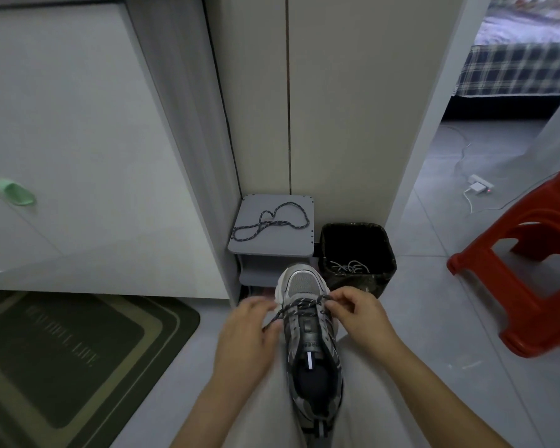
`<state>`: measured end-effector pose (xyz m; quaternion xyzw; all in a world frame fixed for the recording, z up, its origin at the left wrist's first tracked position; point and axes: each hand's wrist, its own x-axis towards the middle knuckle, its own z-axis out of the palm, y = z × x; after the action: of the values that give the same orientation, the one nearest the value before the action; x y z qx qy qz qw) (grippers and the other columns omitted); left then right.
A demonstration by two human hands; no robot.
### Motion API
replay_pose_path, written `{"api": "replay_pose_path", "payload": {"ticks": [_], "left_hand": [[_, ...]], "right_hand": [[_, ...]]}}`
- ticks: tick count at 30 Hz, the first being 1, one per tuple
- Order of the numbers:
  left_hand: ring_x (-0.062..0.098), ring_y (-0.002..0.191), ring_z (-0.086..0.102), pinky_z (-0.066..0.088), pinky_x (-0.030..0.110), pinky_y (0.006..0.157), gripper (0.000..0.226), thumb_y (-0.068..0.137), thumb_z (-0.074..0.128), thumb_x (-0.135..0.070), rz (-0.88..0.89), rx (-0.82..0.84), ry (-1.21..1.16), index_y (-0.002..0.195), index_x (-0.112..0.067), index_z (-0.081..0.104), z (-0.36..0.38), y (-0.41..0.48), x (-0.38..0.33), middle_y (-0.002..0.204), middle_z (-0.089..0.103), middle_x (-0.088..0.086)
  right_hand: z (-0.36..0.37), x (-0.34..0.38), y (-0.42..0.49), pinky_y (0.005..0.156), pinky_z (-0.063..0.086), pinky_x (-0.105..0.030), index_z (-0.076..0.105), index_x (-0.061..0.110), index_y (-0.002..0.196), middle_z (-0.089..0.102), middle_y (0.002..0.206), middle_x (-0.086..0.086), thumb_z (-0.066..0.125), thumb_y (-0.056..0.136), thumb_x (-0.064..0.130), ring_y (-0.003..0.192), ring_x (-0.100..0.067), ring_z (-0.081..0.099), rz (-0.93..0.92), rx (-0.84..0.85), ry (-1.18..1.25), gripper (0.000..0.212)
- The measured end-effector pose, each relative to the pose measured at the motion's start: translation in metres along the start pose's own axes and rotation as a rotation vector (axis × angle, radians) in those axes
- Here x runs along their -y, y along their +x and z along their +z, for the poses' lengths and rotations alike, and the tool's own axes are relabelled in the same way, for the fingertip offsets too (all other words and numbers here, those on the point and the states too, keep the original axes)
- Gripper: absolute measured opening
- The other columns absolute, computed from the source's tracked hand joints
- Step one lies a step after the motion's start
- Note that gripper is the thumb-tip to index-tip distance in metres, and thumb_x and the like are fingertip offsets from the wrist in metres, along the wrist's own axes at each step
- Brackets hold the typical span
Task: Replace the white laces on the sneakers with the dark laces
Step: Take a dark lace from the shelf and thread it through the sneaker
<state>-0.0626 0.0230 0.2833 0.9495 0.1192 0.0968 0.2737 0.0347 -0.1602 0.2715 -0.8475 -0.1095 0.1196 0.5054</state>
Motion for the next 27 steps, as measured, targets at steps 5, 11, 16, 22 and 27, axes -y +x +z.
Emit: {"api": "replay_pose_path", "payload": {"ticks": [5, 11, 16, 22, 27], "left_hand": [[0.015, 0.093, 0.057, 0.043, 0.025, 0.077, 0.011, 0.094, 0.049, -0.027, -0.015, 0.122, 0.013, 0.097, -0.022, 0.058, 0.012, 0.020, -0.029, 0.102, 0.057, -0.003], [0.017, 0.080, 0.051, 0.038, 0.028, 0.069, 0.010, 0.094, 0.045, -0.020, -0.028, 0.166, 0.025, 0.085, -0.017, 0.041, 0.008, 0.021, -0.024, 0.094, 0.058, 0.002], [0.013, 0.097, 0.062, 0.047, 0.028, 0.084, 0.022, 0.092, 0.054, -0.016, -0.103, 0.247, -0.181, 0.073, -0.020, 0.045, -0.009, 0.007, 0.001, 0.106, 0.064, -0.006], [0.004, 0.101, 0.058, 0.046, 0.026, 0.090, 0.013, 0.093, 0.055, -0.019, -0.148, 0.243, -0.172, 0.084, -0.010, 0.054, -0.035, -0.011, 0.038, 0.106, 0.059, -0.015], [0.000, 0.098, 0.057, 0.047, 0.026, 0.087, 0.013, 0.093, 0.052, -0.032, -0.043, 0.353, -0.089, 0.084, -0.026, 0.057, -0.030, -0.014, 0.038, 0.102, 0.063, -0.018]], "right_hand": [[0.007, -0.007, -0.005, 0.068, 0.050, -0.019, 0.068, 0.018, 0.084, 0.068, 0.075, 0.005, 0.065, 0.085, 0.012, 0.071, -0.008, 0.063, -0.029, -0.059, 0.017, 0.007], [0.013, -0.019, -0.011, 0.070, 0.050, -0.024, 0.070, 0.023, 0.086, 0.067, 0.078, 0.009, 0.068, 0.082, 0.021, 0.072, -0.005, 0.060, -0.051, -0.136, -0.099, 0.005], [0.015, -0.015, -0.013, 0.073, 0.051, -0.024, 0.069, 0.029, 0.093, 0.063, 0.087, 0.012, 0.068, 0.078, 0.042, 0.077, -0.003, 0.058, -0.066, -0.088, -0.167, 0.020], [0.015, -0.015, -0.017, 0.072, 0.049, -0.018, 0.069, 0.029, 0.094, 0.063, 0.088, 0.013, 0.068, 0.081, 0.030, 0.077, -0.001, 0.058, -0.122, -0.100, -0.216, 0.013], [0.017, -0.014, -0.015, 0.071, 0.050, -0.021, 0.069, 0.026, 0.092, 0.063, 0.086, 0.010, 0.064, 0.084, 0.027, 0.076, -0.004, 0.058, -0.095, -0.098, -0.186, 0.009]]}}
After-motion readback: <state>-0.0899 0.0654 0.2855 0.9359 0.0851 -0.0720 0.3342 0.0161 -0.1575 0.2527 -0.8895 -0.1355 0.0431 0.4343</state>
